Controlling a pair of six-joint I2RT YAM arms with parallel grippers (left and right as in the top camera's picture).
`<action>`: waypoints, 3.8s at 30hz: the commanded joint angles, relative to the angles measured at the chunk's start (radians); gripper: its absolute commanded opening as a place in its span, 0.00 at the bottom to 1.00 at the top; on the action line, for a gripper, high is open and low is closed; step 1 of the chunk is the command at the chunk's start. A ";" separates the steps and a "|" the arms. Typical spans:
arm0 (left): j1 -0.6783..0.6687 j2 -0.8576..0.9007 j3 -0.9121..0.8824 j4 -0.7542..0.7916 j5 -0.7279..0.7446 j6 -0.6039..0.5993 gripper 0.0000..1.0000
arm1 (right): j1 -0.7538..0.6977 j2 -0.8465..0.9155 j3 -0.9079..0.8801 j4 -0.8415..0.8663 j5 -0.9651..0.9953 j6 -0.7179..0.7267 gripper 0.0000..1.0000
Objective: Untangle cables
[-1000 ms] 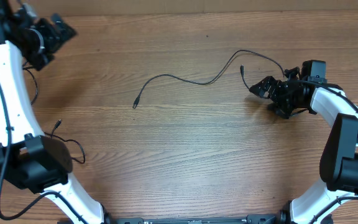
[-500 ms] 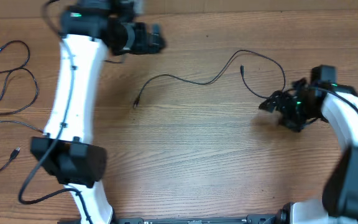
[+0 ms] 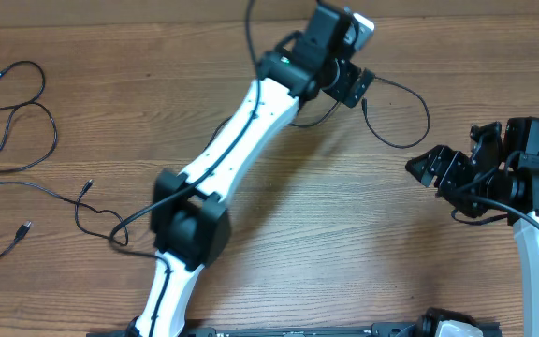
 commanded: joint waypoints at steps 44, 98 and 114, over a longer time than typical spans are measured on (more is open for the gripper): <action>0.329 -0.252 0.085 -0.179 -0.194 -0.423 0.04 | 0.001 -0.055 0.006 -0.066 0.013 -0.004 0.85; 0.753 -0.203 0.075 -0.614 -0.408 -0.490 0.04 | 0.003 -0.001 0.001 -0.047 0.013 0.000 1.00; 0.750 0.175 0.075 -0.637 -0.394 -0.536 0.05 | 0.003 -0.001 0.001 -0.007 0.012 0.000 1.00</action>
